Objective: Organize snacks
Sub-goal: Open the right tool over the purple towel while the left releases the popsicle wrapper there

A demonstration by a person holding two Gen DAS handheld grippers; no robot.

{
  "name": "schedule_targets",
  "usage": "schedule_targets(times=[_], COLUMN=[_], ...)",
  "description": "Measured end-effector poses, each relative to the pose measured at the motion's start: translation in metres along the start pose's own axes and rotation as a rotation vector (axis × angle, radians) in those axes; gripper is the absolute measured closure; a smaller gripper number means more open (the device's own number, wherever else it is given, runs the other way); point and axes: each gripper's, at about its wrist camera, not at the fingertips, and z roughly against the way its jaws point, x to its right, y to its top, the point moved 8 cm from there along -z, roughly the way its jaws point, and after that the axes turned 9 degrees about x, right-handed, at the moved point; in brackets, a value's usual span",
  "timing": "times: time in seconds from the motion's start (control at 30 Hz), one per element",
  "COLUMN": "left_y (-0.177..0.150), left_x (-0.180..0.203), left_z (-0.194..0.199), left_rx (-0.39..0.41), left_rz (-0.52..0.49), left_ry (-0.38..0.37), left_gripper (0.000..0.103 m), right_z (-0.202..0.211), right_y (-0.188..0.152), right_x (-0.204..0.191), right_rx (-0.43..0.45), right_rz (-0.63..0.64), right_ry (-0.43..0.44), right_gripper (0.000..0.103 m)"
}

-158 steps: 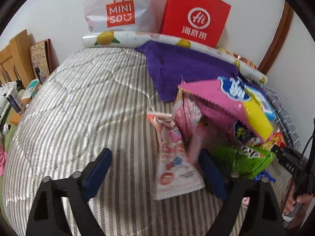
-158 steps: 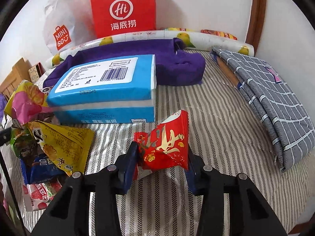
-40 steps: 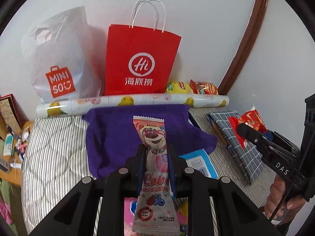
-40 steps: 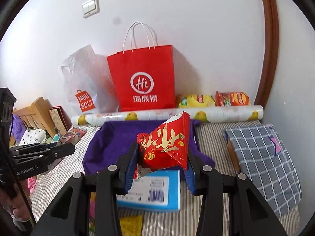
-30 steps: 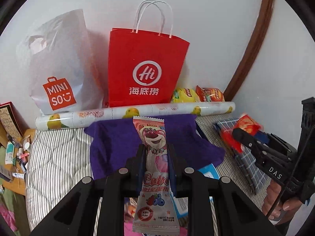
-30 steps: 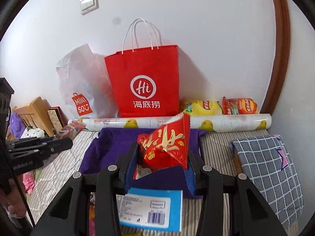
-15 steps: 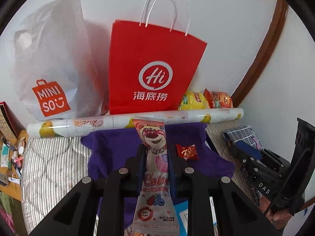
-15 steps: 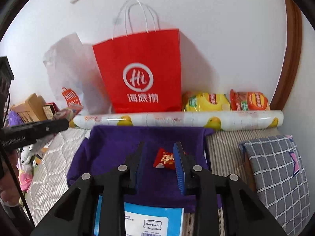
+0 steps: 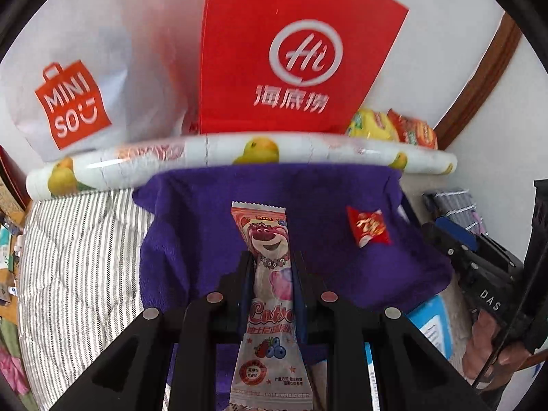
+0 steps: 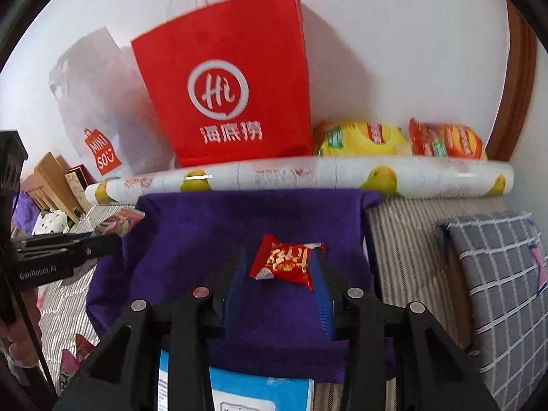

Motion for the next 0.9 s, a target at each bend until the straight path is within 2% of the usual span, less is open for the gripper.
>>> schedule_targets(times=[0.4,0.57,0.9], left_y=[-0.017,-0.021,-0.027], left_x=[-0.01,-0.009,-0.007], left_z=[-0.026,-0.032,-0.039], left_rx=[-0.073,-0.09,-0.118], left_rz=[0.004,-0.001,-0.011], left_ry=[0.027,0.025,0.037], left_gripper=[0.083,0.083,0.081], right_z=[-0.024,-0.022,-0.022], right_y=[-0.027,-0.026,-0.027], right_x=[0.006,0.007,0.01], right_rx=[-0.072,-0.063,-0.063], right_rz=[-0.019,-0.031,-0.048], right_ry=[0.016,0.02,0.017], right_gripper=[0.06,0.054,0.054])
